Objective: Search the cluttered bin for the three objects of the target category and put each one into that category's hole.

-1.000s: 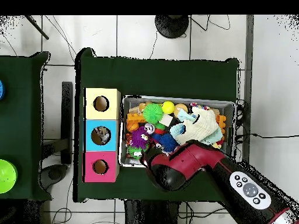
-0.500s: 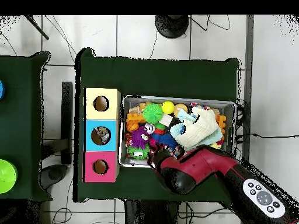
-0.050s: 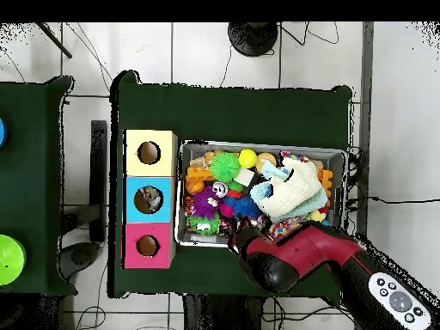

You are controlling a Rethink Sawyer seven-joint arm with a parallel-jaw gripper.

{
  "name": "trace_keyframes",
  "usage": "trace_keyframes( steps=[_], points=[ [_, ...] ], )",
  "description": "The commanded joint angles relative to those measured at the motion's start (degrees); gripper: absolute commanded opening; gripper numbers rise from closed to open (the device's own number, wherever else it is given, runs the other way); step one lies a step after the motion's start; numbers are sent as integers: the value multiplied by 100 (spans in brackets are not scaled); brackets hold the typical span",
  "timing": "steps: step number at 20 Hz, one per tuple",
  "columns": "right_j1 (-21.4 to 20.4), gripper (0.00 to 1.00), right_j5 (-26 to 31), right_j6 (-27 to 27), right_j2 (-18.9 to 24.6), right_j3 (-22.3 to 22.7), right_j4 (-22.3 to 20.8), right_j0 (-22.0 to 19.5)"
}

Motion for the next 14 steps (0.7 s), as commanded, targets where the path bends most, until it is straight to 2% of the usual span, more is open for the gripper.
trace_keyframes(
  steps=[1, 5, 8, 14],
  points=[
    [409, 100, 407, -1633, -176, -179, -765, 144],
    [481, 100, 176, -1246, -399, -249, -1192, 367],
    [695, 100, 62, -1137, -528, -351, -1405, 411],
    [1071, 100, -42, -1218, -615, -566, -1524, 327]
  ],
)
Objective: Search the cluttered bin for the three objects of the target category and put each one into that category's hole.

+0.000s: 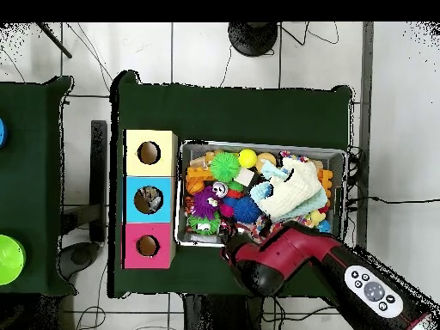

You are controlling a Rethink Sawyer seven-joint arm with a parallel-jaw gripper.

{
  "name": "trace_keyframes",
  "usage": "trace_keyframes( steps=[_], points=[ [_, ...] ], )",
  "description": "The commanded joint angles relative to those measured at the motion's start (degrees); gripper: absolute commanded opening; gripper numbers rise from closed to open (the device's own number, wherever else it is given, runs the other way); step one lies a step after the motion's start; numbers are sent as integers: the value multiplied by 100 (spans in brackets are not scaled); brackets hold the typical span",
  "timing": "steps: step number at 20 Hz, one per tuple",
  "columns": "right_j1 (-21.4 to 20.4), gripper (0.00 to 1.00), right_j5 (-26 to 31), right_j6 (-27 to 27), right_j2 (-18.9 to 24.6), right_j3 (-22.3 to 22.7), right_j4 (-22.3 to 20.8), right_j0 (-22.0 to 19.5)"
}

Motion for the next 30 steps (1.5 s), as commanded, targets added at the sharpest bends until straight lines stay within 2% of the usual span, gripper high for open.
trace_keyframes(
  steps=[1, 6, 11, 20, 23, 28, 29, 30],
  points=[
    [670, 100, -87, -1121, -432, -628, -656, -28],
    [776, 100, -350, -697, -624, -838, -907, 73],
    [964, 100, -468, -698, -779, -1033, -996, 118],
    [926, 100, -788, -321, -1034, -1198, -1136, 444],
    [931, 100, -889, -267, -1118, -1245, -1109, 485],
    [938, 100, -888, -146, -1232, -1371, -813, 426],
    [918, 0, -892, -95, -1287, -1397, -764, 449],
    [904, 0, -894, -36, -1318, -1409, -751, 472]
  ],
)
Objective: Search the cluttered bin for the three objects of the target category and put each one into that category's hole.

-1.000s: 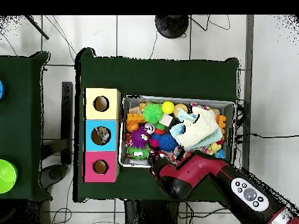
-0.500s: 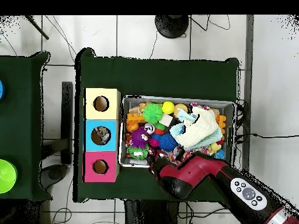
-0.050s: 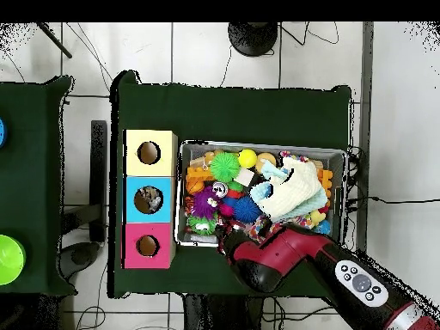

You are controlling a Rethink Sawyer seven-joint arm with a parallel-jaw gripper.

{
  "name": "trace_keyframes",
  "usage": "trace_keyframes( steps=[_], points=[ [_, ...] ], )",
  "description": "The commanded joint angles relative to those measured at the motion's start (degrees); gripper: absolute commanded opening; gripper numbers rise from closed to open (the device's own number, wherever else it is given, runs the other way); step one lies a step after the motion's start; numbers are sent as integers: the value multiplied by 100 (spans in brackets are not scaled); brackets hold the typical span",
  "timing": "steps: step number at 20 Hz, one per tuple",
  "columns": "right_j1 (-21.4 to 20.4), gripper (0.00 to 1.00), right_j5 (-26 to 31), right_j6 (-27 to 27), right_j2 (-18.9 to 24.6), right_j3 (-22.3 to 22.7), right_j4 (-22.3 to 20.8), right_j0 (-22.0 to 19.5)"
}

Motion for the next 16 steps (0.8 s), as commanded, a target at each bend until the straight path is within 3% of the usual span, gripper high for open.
trace_keyframes(
  steps=[1, 8, 11, 16],
  points=[
    [365, 0, 341, 22, -604, -987, -347, 181],
    [331, 0, 197, 116, -691, -995, -236, 181],
    [210, 0, -7, 349, -838, -987, -332, 342],
    [-160, 0, 2, 517, -937, -763, -31, 476]
  ],
)
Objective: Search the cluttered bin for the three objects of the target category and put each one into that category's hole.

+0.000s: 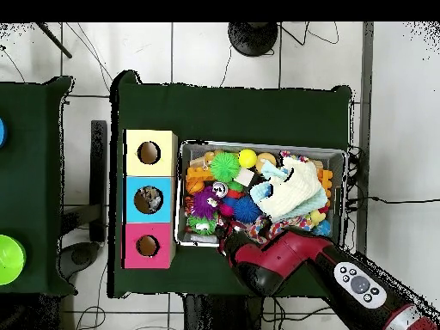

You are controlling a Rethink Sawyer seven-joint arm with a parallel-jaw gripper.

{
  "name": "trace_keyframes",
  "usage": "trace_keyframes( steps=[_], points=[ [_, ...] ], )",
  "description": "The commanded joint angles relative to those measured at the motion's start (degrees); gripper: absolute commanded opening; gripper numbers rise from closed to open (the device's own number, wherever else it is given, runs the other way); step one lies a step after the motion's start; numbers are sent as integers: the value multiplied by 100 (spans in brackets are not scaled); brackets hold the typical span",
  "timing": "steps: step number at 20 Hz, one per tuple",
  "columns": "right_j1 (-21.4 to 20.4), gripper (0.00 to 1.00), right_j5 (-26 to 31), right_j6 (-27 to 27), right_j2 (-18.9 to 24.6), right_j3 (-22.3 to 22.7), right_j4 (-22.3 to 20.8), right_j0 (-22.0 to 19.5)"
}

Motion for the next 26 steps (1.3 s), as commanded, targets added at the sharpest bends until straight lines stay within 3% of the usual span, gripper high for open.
trace_keyframes(
  steps=[1, 6, 9, 15, 19, 22, 26],
  points=[
    [-262, 0, 494, 591, -589, -607, 91, 305],
    [-1558, 0, 855, 877, -368, 257, 1358, 347],
    [-2159, 0, 991, 1069, -372, 551, 2038, 459],
    [-2691, 0, 1241, 995, -325, 604, 3048, 444],
    [-3256, 0, 1568, 962, -418, 680, 3684, 604],
    [-3638, 0, 1745, 952, -584, 727, 3973, 779],
    [-3927, 0, 1707, 1223, -1230, 566, 3615, 1441]
  ],
)
